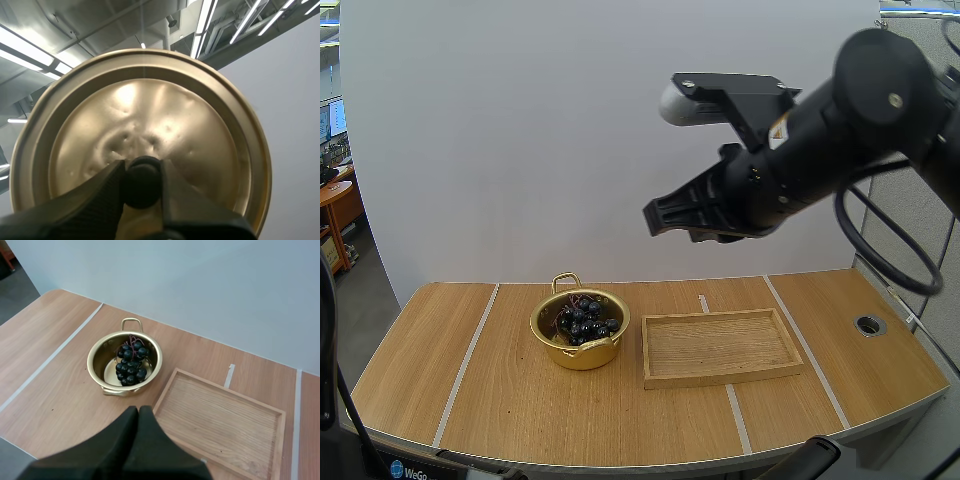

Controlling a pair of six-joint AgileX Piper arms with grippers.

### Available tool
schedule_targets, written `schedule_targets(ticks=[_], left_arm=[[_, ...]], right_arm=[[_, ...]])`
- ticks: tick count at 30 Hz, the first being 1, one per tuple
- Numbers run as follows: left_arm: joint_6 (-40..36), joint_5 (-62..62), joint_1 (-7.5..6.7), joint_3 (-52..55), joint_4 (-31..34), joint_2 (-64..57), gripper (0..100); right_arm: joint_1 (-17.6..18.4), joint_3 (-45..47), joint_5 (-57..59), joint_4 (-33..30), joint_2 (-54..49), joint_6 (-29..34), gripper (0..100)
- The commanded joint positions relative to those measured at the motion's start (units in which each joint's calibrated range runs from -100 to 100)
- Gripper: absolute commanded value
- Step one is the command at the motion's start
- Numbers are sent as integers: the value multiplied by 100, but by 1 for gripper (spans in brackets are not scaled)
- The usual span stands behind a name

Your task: Open the pot, put the grape inside, and close it

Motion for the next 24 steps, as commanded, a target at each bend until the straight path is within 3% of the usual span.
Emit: schedule_targets(ticks=[1,19,24], left_arm=[[-20,-167,-27,-38,56,-29,0],[-29,-118,-27,-38,56,-29,0],[-125,1387,-27,-38,25,-45,0]], right_arm=[[-221,446,0,79,-495,0,0],[-425,815,0,349,-736,-30,0],[-425,815,0,314,-736,-38,0]])
